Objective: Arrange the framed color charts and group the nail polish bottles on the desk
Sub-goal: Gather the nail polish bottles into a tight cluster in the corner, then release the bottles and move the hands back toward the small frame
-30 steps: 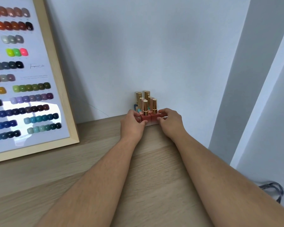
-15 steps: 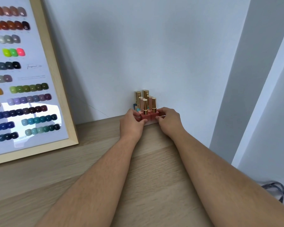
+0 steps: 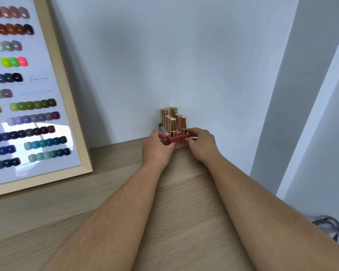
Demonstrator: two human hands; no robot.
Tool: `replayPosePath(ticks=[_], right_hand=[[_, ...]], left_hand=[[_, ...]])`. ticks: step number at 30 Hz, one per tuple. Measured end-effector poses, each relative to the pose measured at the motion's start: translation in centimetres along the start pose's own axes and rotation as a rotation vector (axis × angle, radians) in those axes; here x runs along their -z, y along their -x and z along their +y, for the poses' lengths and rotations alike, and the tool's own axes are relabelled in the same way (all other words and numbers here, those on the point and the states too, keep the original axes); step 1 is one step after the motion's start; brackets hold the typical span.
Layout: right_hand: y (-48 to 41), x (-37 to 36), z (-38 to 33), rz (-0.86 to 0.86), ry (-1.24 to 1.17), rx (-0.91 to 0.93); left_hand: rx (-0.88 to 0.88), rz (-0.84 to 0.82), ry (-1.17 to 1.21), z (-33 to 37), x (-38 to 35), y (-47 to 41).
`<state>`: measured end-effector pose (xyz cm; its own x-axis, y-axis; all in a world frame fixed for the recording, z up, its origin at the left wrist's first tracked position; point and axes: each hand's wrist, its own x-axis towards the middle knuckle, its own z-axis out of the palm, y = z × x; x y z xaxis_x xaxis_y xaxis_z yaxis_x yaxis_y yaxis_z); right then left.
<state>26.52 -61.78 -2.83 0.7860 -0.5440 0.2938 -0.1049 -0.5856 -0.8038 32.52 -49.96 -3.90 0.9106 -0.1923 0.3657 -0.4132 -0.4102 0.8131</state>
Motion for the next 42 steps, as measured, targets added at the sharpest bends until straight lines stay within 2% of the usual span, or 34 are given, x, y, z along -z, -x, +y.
replayPosePath(ticks=[19,26,32,39,42], right_hand=[[-0.1,-0.1,0.0,0.010,0.033,0.011],[1.6,0.5,-0.1,0.061,-0.052,-0.018],[6.7,1.4,-1.8,0.075,-0.115,0.002],[15.4,0.5,-5.3,-0.025,-0.118,0.125],[19.2,-1.1,-7.8,-0.075,-0.145,0.178]], left_hand=[[0.001,0.002,-0.006,0.0,0.0,-0.1],[0.023,-0.012,0.026,0.2,1.2,1.2],[0.018,-0.031,0.149,0.0,5.7,6.4],[-0.032,-0.056,0.087,-1.4,14.7,13.7],[-0.025,0.011,0.074,-2.9,20.1,16.7]])
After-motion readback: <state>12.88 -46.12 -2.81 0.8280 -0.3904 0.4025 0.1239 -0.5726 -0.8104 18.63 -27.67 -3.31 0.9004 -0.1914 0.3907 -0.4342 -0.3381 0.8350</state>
